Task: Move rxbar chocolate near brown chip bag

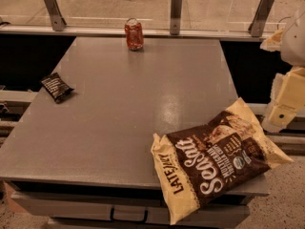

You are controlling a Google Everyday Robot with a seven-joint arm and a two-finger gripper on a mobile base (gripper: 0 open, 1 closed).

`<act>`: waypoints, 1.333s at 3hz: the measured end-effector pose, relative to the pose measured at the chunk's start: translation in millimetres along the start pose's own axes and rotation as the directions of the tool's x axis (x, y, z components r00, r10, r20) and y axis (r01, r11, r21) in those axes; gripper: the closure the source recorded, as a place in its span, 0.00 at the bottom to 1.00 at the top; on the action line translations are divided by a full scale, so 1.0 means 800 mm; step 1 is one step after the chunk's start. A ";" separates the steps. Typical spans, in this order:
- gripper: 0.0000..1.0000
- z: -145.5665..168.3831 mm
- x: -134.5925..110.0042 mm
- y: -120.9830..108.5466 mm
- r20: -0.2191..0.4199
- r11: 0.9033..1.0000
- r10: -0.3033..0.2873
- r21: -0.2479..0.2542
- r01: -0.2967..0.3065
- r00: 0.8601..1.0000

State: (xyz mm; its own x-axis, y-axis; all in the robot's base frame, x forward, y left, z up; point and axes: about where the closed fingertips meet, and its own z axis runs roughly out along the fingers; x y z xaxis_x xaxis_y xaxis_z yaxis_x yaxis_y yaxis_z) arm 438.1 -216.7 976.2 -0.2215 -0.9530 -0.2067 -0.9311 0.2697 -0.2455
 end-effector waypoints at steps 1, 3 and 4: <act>0.00 0.000 0.000 0.000 0.000 1.000 0.000 0.000 0.000 1.000; 0.00 0.111 -0.167 -0.039 0.300 0.979 -0.163 -0.068 0.192 0.940; 0.00 0.141 -0.306 -0.036 0.492 0.952 -0.222 -0.077 0.295 0.842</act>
Offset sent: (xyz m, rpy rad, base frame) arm 0.0960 0.1122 -0.0615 0.2610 -0.0010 0.2647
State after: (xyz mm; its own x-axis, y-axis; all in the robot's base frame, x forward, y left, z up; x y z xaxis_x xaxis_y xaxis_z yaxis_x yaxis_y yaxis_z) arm 551.6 24.8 926.7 0.1622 -0.7944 -0.5853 -0.9744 -0.0354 -0.2220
